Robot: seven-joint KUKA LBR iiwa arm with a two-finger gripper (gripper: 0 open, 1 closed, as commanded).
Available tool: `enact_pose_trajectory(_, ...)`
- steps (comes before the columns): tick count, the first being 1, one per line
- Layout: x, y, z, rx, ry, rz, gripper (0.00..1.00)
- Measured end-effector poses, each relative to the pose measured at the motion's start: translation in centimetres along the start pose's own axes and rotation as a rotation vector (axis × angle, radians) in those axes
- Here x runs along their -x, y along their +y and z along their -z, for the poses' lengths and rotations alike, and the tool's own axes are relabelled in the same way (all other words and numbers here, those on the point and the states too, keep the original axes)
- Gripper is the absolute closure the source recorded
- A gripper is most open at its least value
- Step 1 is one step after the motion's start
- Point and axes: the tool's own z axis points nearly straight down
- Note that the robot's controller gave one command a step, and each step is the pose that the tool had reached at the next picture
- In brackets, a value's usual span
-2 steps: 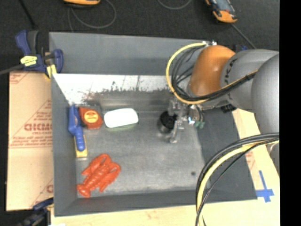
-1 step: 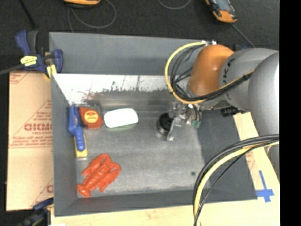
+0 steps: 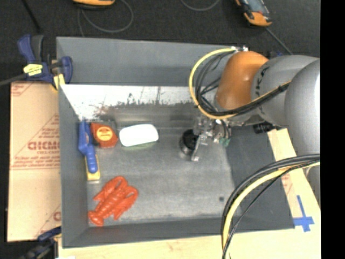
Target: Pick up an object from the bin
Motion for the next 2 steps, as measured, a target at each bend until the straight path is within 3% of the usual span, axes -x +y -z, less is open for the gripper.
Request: enact_pose_trajectory(2, 0.0, -0.1, 1.7, 0.0, 0.009, 0.001, 1.0)
